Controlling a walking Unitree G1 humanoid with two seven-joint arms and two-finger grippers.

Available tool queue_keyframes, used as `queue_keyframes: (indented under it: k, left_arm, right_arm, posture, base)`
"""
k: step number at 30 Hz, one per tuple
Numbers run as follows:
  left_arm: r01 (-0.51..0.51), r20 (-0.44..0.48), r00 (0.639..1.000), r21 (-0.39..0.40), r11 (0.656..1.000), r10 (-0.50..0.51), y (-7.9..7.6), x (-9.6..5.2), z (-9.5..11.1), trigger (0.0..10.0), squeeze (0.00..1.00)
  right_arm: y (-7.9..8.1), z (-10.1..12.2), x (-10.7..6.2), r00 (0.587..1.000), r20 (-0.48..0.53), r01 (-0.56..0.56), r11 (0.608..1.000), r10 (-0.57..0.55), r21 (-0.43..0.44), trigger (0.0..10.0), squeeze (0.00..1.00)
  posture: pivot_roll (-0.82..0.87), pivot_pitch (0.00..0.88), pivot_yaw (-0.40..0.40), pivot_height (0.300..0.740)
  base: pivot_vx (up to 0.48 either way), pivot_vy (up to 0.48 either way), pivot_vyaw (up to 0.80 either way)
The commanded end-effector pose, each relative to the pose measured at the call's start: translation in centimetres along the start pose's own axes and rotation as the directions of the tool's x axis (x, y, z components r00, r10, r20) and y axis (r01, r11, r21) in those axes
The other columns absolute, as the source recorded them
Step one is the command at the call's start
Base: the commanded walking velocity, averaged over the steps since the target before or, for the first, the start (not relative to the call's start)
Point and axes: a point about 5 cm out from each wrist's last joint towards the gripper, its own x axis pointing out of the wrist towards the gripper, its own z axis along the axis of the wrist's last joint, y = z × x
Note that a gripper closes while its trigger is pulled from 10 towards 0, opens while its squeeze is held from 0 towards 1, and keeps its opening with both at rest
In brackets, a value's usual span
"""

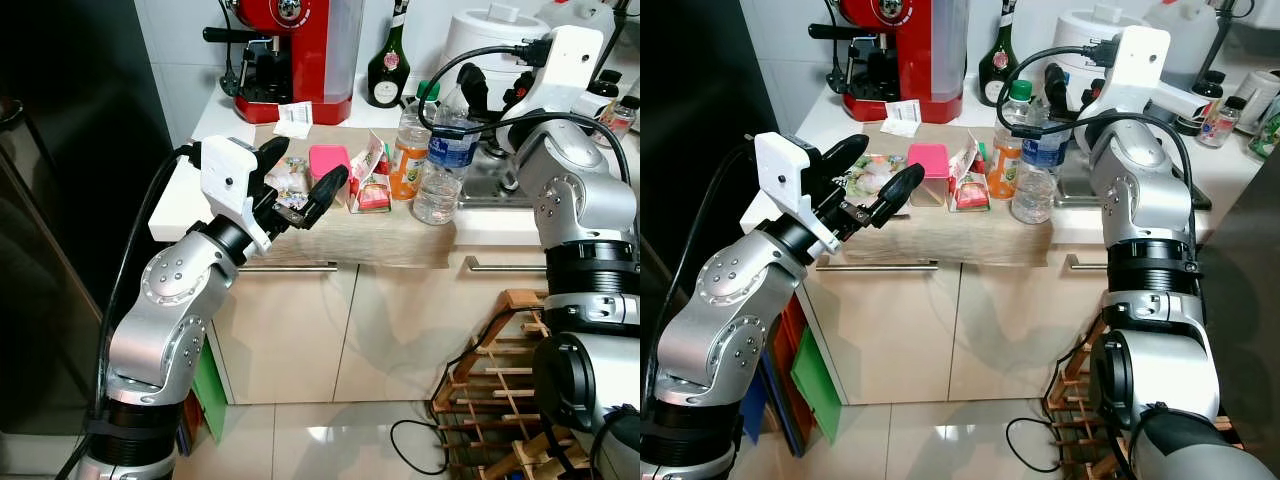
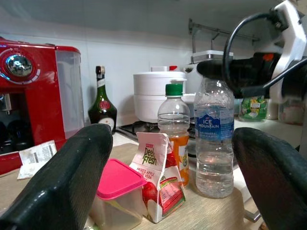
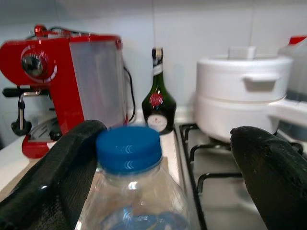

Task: Restocking fridge

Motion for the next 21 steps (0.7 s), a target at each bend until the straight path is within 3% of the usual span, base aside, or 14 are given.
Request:
queue_keyframes:
  k: [1,11,19,20,21]
  left_arm:
    - [0.013,0.003,1.000,-0.006,1.000,-0.013,-0.2,0.1,0.1,10.0,0.00]
    - [0.013,0.000,1.000,-0.018,1.000,-0.013,-0.5,0.1,0.0,10.0,0.00]
    - [0.033,-0.016,0.999,-0.032,0.999,-0.034,-0.8,0.1,-0.3,10.0,0.00]
    - [0.033,-0.015,0.999,-0.033,0.999,-0.034,-0.8,0.1,-0.3,10.0,0.00]
    - [0.034,-0.015,0.999,-0.034,0.999,-0.034,-0.8,0.2,-0.2,10.0,0.00]
  right_arm:
    - [0.5,0.7,0.4,1.000,0.020,-0.016,1.000,0.017,-0.006,10.0,0.00]
    - [0.7,0.3,0.6,0.999,-0.007,-0.032,0.999,0.032,-0.030,10.0,0.00]
    - [-0.1,-1.9,0.6,0.992,-0.126,-0.006,1.000,0.004,-0.011,10.0,0.00]
    - [-0.2,-2.0,0.6,0.992,-0.129,0.001,1.000,-0.002,-0.009,4.3,0.00]
    - [-0.4,-2.1,0.6,0.991,-0.132,0.008,1.000,-0.009,-0.008,0.0,0.00]
  posture:
    - [-0.08,0.000,-0.013,0.740]
    - [-0.08,0.000,-0.016,0.740]
    - [-0.08,0.000,-0.018,0.740]
    - [-0.08,0.000,-0.018,0.740]
    - [-0.08,0.000,-0.018,0.740]
  base:
    - [0.000,0.000,0.00]
    - [0.000,0.000,0.00]
    - [0.000,0.000,0.00]
    - [0.000,0.000,0.00]
    - [0.000,0.000,0.00]
